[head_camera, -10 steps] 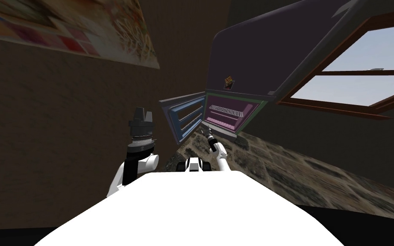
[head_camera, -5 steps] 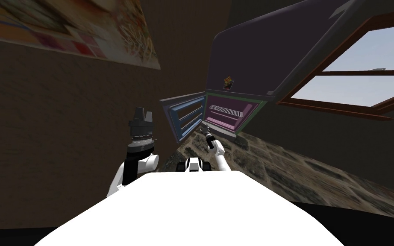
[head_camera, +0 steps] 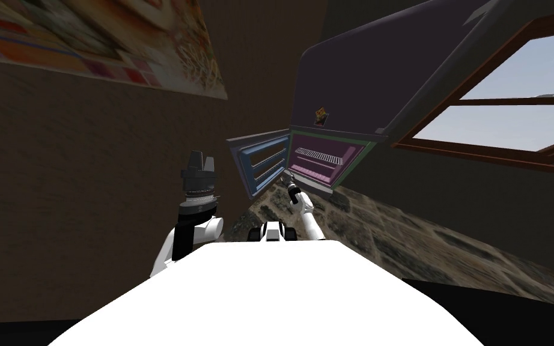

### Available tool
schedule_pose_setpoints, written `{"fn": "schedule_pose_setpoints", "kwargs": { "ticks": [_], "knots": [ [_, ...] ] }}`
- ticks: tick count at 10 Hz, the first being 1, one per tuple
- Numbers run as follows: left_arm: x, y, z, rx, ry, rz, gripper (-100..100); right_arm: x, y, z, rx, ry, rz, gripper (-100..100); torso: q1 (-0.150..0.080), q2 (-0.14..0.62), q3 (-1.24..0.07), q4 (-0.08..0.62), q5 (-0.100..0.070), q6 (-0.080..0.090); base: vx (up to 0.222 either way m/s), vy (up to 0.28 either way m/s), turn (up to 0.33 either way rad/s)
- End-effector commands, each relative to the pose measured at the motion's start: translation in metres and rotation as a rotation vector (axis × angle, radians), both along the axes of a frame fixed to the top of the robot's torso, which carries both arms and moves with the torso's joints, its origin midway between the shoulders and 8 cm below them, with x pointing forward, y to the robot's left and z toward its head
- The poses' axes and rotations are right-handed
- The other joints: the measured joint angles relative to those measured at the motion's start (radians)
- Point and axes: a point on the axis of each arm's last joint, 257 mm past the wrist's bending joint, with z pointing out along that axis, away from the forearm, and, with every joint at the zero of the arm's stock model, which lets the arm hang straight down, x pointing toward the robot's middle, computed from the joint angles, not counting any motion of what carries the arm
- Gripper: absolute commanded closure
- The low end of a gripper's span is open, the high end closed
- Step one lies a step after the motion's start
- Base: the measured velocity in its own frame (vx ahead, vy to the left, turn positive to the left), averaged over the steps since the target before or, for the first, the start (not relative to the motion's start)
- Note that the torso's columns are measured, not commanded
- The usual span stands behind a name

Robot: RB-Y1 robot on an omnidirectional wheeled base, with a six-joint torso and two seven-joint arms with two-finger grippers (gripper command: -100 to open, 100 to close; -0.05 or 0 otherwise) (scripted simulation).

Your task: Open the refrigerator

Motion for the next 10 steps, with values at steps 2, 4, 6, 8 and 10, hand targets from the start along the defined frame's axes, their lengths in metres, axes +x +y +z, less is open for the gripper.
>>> {"fn": "schedule_pose_setpoints", "kwargs": {
  "ticks": [2, 4, 6, 8, 10],
  "knots": [
    [0.000, 0.000, 0.000, 0.000, 0.000, 0.000, 0, 0.016, 0.005, 0.020, 0.001, -0.002, -0.029, -100, 0.000, 0.000, 0.000, 0.000, 0.000, 0.000, -0.051, -0.043, 0.079],
    [0.000, 0.000, 0.000, 0.000, 0.000, 0.000, 0, 0.017, 0.006, 0.023, -0.001, -0.006, -0.028, -100, -0.002, 0.002, 0.001, 0.001, 0.000, 0.000, -0.059, -0.044, 0.049],
    [0.000, 0.000, 0.000, 0.000, 0.000, 0.000, 0, 0.018, 0.006, 0.024, 0.001, -0.004, -0.032, 0, 0.001, -0.002, -0.001, -0.001, 0.000, 0.000, -0.004, -0.003, -0.002],
    [0.000, 0.000, 0.000, 0.000, 0.000, 0.000, 0, 0.018, 0.006, 0.024, 0.001, -0.004, -0.032, 0, 0.000, -0.001, -0.001, 0.000, 0.000, 0.000, 0.000, 0.000, 0.000],
    [0.000, 0.000, 0.000, 0.000, 0.000, 0.000, 0, 0.018, 0.006, 0.024, 0.001, -0.004, -0.032, 0, -0.001, 0.001, 0.000, 0.000, 0.000, 0.000, 0.000, 0.000, 0.000]
  ]
}}
